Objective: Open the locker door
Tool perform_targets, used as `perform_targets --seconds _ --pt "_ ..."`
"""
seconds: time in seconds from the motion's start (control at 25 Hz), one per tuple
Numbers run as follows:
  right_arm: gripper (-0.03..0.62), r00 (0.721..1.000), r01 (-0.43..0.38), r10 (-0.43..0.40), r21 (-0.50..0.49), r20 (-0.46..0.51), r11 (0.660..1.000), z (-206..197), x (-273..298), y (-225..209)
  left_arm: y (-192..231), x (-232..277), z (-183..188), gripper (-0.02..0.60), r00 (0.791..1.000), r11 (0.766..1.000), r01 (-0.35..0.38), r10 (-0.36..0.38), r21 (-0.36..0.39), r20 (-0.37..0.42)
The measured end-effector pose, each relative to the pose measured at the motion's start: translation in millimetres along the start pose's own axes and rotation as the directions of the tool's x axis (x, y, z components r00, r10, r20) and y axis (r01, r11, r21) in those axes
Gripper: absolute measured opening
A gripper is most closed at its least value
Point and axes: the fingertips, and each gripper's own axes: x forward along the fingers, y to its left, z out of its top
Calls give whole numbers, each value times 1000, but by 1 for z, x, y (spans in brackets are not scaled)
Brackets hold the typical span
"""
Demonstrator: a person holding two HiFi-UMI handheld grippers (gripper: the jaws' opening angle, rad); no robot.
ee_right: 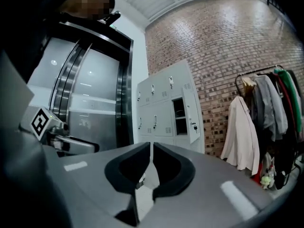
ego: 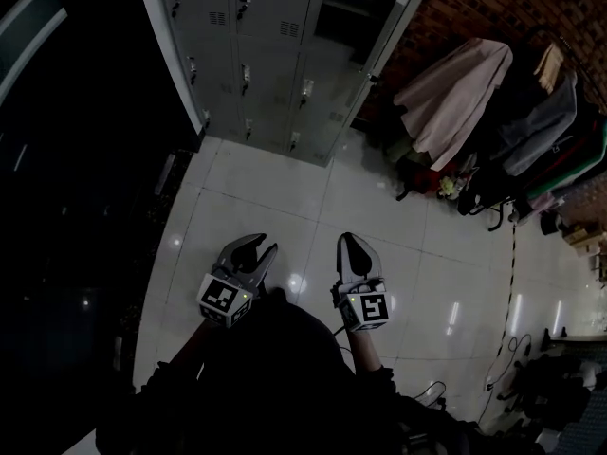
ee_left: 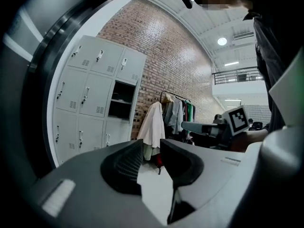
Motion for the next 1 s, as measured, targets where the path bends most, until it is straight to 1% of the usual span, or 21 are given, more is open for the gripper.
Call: perform_targets --seconds 0.08,0.16,0.36,0.44,0.56,0.64,0.8,1.0 --pt "18 1000 7 -6 -20 22 1000 9 -21 18 -12 2 -2 129 1000 1000 27 -27 10 1" --pt "17 999 23 -22 -33 36 999 13 -38 25 -25 5 -5 129 998 998 56 -56 18 2" --pt "5 997 70 -68 -49 28 996 8 -68 16 -56 11 -10 129 993 993 117 -116 17 -24" --pt "2 996 82 -80 -54 28 995 10 -72 8 -62 13 -6 129 992 991 129 -129 29 -17" --pt "2 996 84 -82 -66 36 994 15 -73 1 -64 13 4 129 992 991 126 -126 44 -1" --pt "2 997 77 -74 -78 35 994 15 -68 1 -61 10 2 129 993 992 116 -116 41 -2" --pt "0 998 57 -55 -79 31 995 16 -63 7 -61 1 -2 129 995 994 99 -99 40 -11" --pt "0 999 26 -23 -76 37 997 17 -58 17 -56 -6 -1 129 997 997 74 -74 36 0"
